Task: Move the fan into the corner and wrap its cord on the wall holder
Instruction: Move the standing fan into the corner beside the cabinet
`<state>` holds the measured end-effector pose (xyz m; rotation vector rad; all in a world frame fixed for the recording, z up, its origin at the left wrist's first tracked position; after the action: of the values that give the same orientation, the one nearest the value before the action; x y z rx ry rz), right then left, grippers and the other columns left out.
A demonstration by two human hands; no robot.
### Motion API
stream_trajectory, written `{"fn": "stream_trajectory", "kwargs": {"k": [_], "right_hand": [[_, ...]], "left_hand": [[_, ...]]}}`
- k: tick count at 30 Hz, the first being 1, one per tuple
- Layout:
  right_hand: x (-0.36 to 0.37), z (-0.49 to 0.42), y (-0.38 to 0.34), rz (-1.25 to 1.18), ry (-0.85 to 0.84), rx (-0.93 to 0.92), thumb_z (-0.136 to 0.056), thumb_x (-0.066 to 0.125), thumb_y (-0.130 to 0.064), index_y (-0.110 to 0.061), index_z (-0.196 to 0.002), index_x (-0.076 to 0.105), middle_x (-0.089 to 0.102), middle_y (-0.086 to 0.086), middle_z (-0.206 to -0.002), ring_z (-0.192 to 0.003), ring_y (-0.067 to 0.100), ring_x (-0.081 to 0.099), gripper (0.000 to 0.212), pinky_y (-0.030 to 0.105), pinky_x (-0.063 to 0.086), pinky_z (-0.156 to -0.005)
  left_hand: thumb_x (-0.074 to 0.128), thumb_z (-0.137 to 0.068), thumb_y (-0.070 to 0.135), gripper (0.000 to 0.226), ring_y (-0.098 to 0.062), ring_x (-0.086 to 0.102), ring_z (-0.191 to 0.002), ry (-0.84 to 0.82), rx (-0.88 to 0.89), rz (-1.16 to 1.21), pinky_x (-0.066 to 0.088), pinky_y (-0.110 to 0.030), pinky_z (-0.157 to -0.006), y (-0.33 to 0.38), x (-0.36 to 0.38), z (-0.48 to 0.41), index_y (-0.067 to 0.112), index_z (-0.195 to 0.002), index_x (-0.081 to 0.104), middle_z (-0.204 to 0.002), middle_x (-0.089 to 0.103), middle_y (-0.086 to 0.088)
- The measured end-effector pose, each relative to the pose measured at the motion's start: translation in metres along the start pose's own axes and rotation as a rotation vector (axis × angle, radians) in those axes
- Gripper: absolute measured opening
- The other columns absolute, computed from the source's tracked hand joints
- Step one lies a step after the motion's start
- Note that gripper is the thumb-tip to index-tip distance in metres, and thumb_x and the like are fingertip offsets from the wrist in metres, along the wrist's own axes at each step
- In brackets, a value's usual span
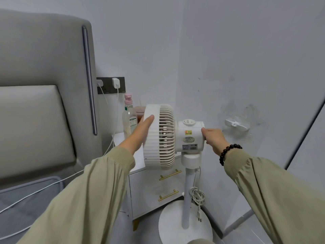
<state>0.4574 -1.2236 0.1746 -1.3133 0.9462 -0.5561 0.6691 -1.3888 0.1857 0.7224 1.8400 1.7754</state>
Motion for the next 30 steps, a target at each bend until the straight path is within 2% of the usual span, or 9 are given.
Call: {"fn": "stream_trajectory", "kwargs": {"k": [4,7,9,12,14,17,23,26,30], "right_hand": [[-0.005,-0.002,0.001,0.030,0.032,-0.009,-0.094,0.045,-0.021,0.006,-0.104,0.061,0.063,0.017,-0.107,-0.101,0.030,0.059,0.033,0.036,0.048,-0.082],[-0.002,-0.001,0.007,-0.021,0.010,0.006,-0.089,0.048,-0.024,-0.005,-0.124,0.051,0.062,0.011,-0.115,-0.095,0.021,0.061,0.040,0.029,0.049,-0.064],[0.005,0.000,0.006,-0.066,-0.041,0.020,-0.087,0.048,-0.023,-0.006,-0.125,0.048,0.061,0.012,-0.117,-0.092,0.019,0.061,0.042,0.026,0.046,-0.057],[0.019,0.005,-0.006,-0.089,-0.116,0.015,-0.091,0.046,-0.023,-0.009,-0.134,0.035,0.054,0.008,-0.122,-0.098,0.020,0.056,0.047,0.029,0.047,-0.070],[0.026,0.006,-0.009,-0.059,-0.159,-0.014,-0.096,0.043,-0.025,-0.013,-0.141,0.024,0.047,0.005,-0.123,-0.102,0.018,0.049,0.050,0.031,0.041,-0.081],[0.033,0.009,-0.008,-0.035,-0.214,-0.046,-0.098,0.040,-0.029,-0.015,-0.146,0.017,0.041,0.008,-0.138,-0.109,0.018,0.045,0.056,0.031,0.038,-0.088],[0.036,0.010,-0.008,0.026,-0.242,-0.006,-0.096,0.042,-0.034,-0.020,-0.148,0.008,0.030,0.007,-0.149,-0.129,0.025,0.040,0.064,0.038,0.034,-0.104],[0.038,0.009,-0.009,0.131,-0.228,-0.016,-0.090,0.050,-0.034,-0.022,-0.148,0.005,0.026,0.010,-0.149,-0.130,0.032,0.038,0.074,0.048,0.035,-0.109],[0.039,0.009,-0.009,0.186,-0.241,-0.024,-0.085,0.058,-0.033,-0.024,-0.147,0.003,0.024,0.011,-0.149,-0.130,0.034,0.038,0.084,0.049,0.036,-0.109]], "left_hand": [[0.041,-0.097,0.036,0.048,-0.024,0.054,-0.120,0.021,0.081,0.016,0.040,-0.046,-0.106,0.005,0.022,0.010,0.024,-0.142,0.035,-0.132,0.056,-0.005],[0.039,-0.099,0.025,0.049,-0.015,0.056,-0.112,0.076,0.145,0.059,0.048,-0.028,-0.090,0.008,0.033,0.020,0.023,-0.146,0.027,-0.131,0.052,-0.001],[0.041,-0.097,0.027,0.053,-0.016,0.052,-0.116,0.121,0.167,0.078,0.046,-0.030,-0.093,0.012,0.037,0.025,0.026,-0.147,0.024,-0.136,0.049,-0.001],[0.045,-0.080,0.042,0.070,-0.022,0.041,-0.131,0.198,0.211,0.066,0.034,-0.046,-0.110,0.014,0.040,0.026,0.033,-0.146,0.022,-0.145,0.039,0.001],[0.043,-0.077,0.045,0.074,-0.020,0.035,-0.135,0.251,0.216,0.055,0.031,-0.047,-0.112,0.012,0.041,0.030,0.036,-0.146,0.018,-0.149,0.033,0.004],[0.041,-0.080,0.044,0.073,-0.019,0.030,-0.139,0.302,0.253,0.028,0.026,-0.046,-0.115,0.013,0.039,0.038,0.038,-0.147,0.013,-0.153,0.027,0.007],[0.039,-0.069,0.058,0.080,-0.019,0.032,-0.138,0.361,0.233,0.033,0.028,-0.046,-0.114,0.005,0.037,0.043,0.044,-0.144,0.015,-0.152,0.029,0.007],[0.037,-0.076,0.049,0.078,-0.018,0.024,-0.142,0.416,0.259,0.014,0.024,-0.045,-0.116,0.008,0.042,0.053,0.033,-0.148,0.012,-0.155,0.022,0.005],[0.040,-0.088,0.037,0.072,-0.015,0.015,-0.145,0.503,0.312,-0.063,0.016,-0.042,-0.119,0.016,0.047,0.073,0.023,-0.151,0.008,-0.158,0.014,0.004]]}}
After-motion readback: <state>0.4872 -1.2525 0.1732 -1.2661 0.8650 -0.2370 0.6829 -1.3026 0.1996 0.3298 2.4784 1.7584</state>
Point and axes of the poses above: each hand's wrist, its own z-axis away from the middle knuckle, its own x-axis out of the palm, y = z × x, the point moved 9 cm from there along -z, towards the middle knuckle
